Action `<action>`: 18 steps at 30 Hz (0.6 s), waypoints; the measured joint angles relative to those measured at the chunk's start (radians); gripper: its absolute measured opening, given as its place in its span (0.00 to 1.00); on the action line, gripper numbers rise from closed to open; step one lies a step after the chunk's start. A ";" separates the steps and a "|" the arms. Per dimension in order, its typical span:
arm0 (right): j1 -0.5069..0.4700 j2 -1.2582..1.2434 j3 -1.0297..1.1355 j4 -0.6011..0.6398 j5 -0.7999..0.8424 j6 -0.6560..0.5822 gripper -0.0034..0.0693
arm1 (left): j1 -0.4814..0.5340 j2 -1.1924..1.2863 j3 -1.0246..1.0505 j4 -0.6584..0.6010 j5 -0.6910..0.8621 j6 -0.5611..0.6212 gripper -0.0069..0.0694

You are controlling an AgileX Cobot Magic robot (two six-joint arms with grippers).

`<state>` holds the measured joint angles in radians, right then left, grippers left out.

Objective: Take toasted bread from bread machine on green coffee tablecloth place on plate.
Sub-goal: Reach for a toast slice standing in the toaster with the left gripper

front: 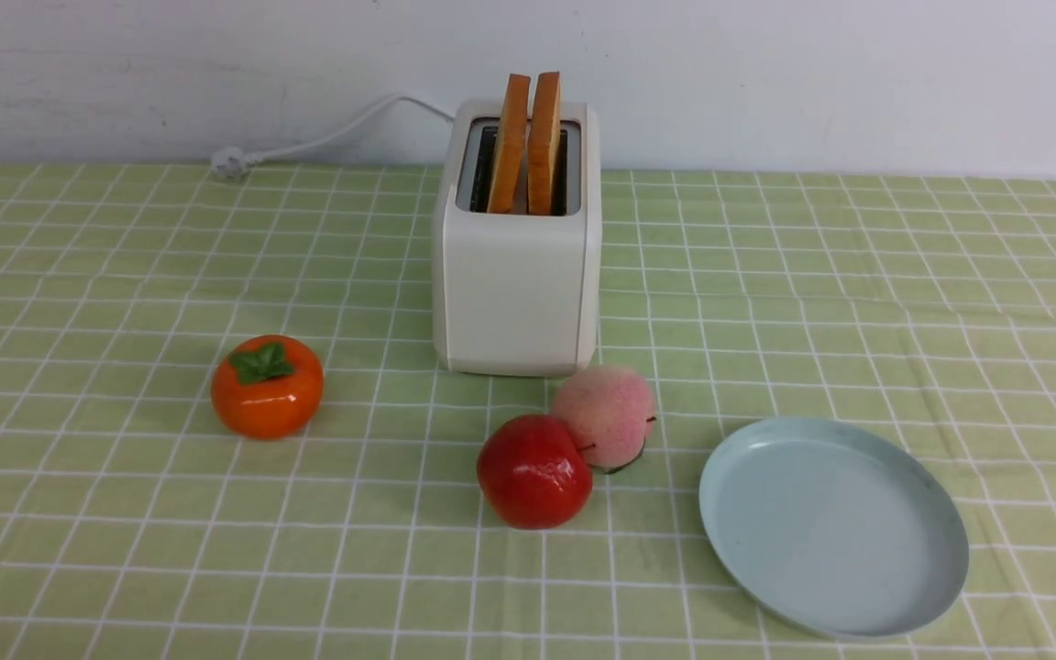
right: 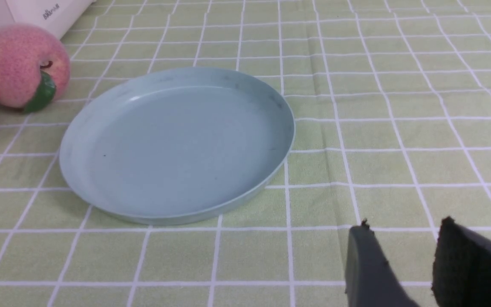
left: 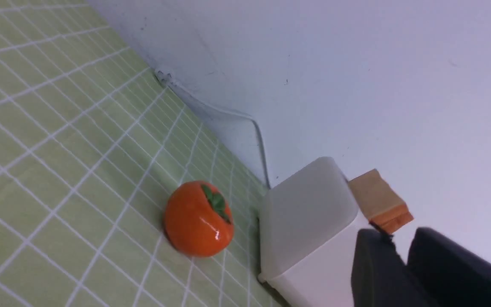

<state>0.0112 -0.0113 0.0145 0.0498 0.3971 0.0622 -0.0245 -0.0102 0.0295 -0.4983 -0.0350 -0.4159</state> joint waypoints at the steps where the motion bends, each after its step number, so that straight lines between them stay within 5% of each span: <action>1: 0.000 0.000 0.000 -0.001 0.000 0.000 0.38 | 0.000 0.000 0.000 -0.004 0.004 0.009 0.24; 7: 0.000 0.000 0.001 -0.012 -0.015 0.000 0.38 | 0.000 0.000 -0.123 0.018 0.134 0.075 0.08; 18: 0.000 0.000 0.012 0.202 -0.397 0.005 0.38 | 0.000 0.218 -0.362 0.082 0.141 0.399 0.07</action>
<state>0.0112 -0.0113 0.0265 0.2520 0.0000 0.0667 -0.0245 0.2077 -0.3328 -0.4166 0.1056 -0.0164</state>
